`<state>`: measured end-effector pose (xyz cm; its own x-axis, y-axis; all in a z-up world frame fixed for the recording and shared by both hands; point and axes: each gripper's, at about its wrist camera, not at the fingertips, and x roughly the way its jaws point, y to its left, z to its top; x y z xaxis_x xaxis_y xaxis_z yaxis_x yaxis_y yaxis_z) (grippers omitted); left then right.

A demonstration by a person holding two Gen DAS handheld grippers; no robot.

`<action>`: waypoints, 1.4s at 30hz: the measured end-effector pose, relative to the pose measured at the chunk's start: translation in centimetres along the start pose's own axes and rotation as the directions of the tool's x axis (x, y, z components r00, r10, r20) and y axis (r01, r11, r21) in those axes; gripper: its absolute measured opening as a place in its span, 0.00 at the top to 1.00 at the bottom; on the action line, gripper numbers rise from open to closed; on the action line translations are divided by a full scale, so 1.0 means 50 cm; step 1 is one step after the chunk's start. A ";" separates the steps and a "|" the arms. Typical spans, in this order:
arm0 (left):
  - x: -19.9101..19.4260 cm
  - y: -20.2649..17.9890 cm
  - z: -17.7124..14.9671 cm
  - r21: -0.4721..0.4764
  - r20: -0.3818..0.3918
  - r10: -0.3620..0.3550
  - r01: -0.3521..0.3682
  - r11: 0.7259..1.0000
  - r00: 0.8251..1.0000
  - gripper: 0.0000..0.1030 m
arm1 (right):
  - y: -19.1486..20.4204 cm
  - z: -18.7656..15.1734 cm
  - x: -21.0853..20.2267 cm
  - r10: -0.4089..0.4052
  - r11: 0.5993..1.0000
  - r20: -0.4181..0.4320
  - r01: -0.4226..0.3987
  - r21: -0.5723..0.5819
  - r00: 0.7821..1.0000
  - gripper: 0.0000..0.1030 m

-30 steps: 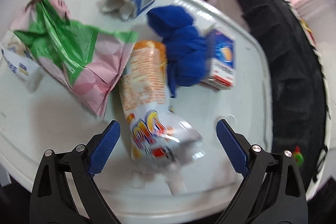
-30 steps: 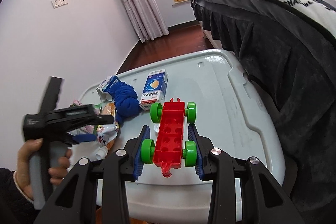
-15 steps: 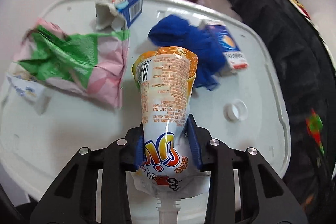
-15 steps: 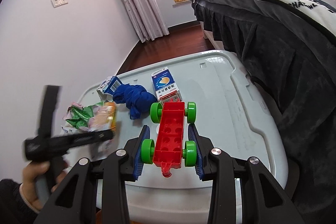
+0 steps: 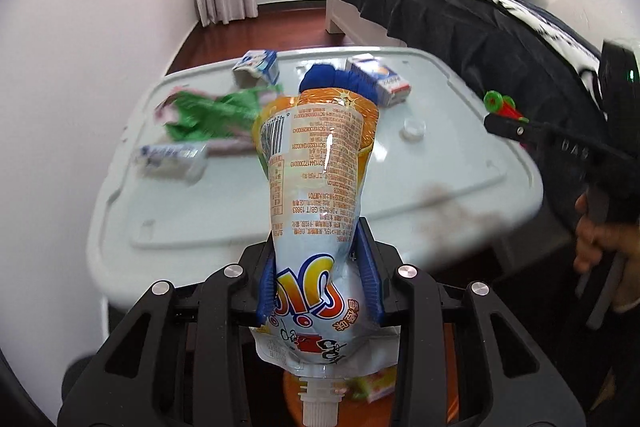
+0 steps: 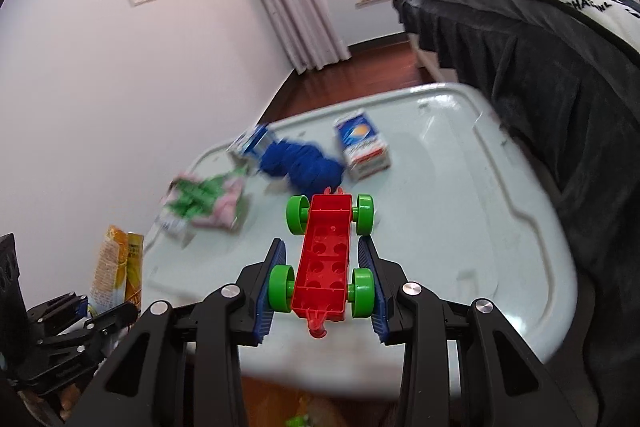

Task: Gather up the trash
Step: 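Carry both items over the orange bucket and open both tools to drop them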

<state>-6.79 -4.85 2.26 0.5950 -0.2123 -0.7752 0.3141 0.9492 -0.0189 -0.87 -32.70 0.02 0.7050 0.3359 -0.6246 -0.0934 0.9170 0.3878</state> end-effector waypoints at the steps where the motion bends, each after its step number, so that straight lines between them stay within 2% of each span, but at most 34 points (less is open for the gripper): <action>1: -0.006 0.001 -0.021 0.003 -0.002 -0.001 0.001 1.000 1.000 0.67 | 0.012 -0.016 -0.012 0.008 1.000 -0.007 -0.008 -0.010 1.000 0.63; 6: -0.031 -0.003 -0.108 0.028 0.020 0.011 -0.011 1.000 1.000 0.67 | 0.076 -0.107 -0.077 0.053 0.997 -0.052 -0.056 -0.046 0.997 0.63; 11: 0.010 0.017 -0.177 -0.060 -0.088 -0.020 0.015 0.998 0.996 0.67 | 0.114 -0.207 -0.107 0.040 0.998 -0.098 -0.045 -0.050 0.994 0.63; 15: 0.041 0.030 -0.194 -0.105 -0.153 -0.075 0.059 0.993 0.985 0.67 | 0.128 -0.277 -0.084 0.009 0.998 -0.207 -0.022 -0.061 0.978 0.63; 19: 0.053 0.025 -0.204 -0.105 -0.184 -0.108 0.090 0.990 0.977 0.67 | 0.127 -0.292 -0.069 0.014 0.998 -0.242 -0.028 -0.054 0.970 0.63; 25: 0.064 0.018 -0.214 -0.100 -0.213 -0.110 0.091 0.991 0.971 0.67 | 0.121 -0.299 -0.050 0.015 0.999 -0.269 -0.027 -0.040 0.963 0.63; 42: 0.073 0.014 -0.212 -0.090 -0.227 -0.097 0.078 0.993 0.969 0.67 | 0.126 -0.299 -0.037 0.008 0.998 -0.286 -0.026 -0.057 0.958 0.63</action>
<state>-12.27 -2.48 -7.28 0.3786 -0.2449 -0.8926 0.2914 0.9469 -0.1362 -13.28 -24.33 -6.49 0.4734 0.3909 -0.7893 -0.1517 0.9189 0.3641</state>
